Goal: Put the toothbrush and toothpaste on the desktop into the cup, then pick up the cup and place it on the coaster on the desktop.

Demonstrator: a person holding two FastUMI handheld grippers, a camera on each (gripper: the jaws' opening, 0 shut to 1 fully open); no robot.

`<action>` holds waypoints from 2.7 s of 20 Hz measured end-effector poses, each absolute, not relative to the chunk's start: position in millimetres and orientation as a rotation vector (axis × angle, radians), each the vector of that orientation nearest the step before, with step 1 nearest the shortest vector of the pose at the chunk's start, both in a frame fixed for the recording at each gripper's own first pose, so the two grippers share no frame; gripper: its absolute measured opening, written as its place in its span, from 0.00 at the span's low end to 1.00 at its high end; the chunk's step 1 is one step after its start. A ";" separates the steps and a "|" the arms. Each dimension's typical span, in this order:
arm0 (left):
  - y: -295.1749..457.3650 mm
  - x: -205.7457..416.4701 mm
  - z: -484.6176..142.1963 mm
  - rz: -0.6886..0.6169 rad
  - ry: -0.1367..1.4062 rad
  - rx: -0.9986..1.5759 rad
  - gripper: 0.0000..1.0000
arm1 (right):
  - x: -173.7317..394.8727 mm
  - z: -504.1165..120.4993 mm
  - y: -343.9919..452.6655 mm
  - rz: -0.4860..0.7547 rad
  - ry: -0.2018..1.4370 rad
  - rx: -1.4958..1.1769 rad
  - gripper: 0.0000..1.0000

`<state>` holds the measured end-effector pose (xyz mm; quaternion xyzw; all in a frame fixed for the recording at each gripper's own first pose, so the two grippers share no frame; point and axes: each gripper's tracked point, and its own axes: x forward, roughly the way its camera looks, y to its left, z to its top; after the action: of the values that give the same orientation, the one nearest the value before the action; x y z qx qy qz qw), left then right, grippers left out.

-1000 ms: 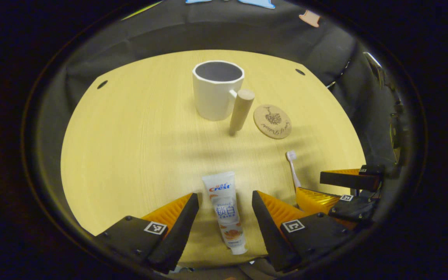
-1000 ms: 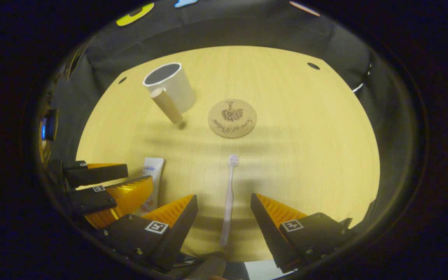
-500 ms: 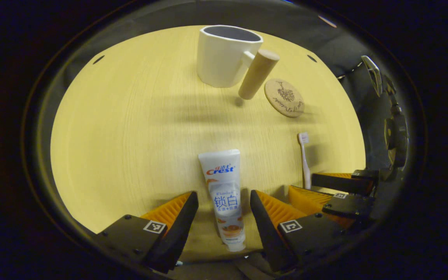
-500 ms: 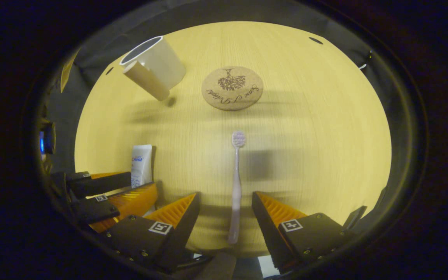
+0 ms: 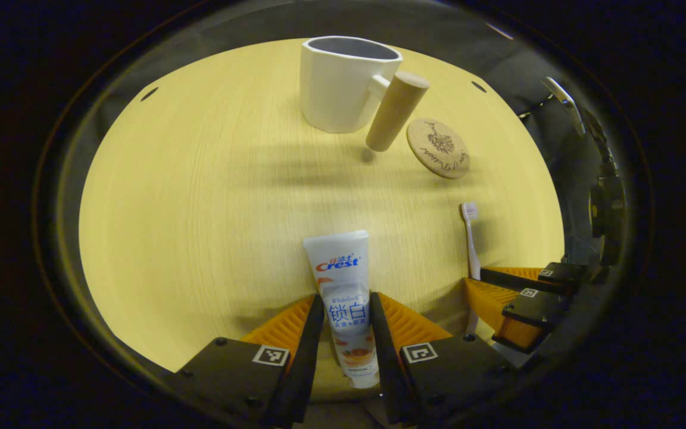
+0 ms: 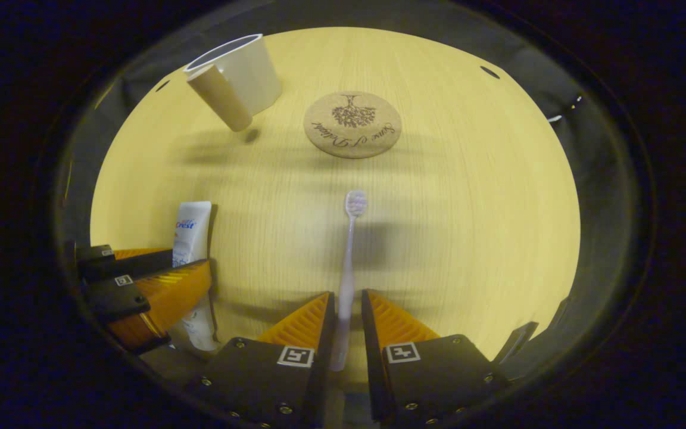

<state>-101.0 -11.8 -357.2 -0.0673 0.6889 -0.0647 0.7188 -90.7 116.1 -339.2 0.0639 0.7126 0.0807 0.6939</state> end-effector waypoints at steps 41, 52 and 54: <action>44.9 88.2 -145.2 -0.144 0.534 -0.413 0.21 | 2.1 -190.3 102.2 0.320 0.788 0.604 0.04; 22.7 178.1 -145.2 -0.177 0.410 -0.383 0.20 | -0.7 -182.8 93.1 0.272 0.770 0.601 0.04; 21.5 185.2 -150.9 -0.174 0.415 -0.372 0.20 | 0.1 -183.8 93.6 0.266 0.769 0.600 0.04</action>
<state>185.2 21.5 -150.9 -0.1831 0.2046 -0.0856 0.9577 0.1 93.6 -183.8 0.2876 0.3685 0.1274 0.8748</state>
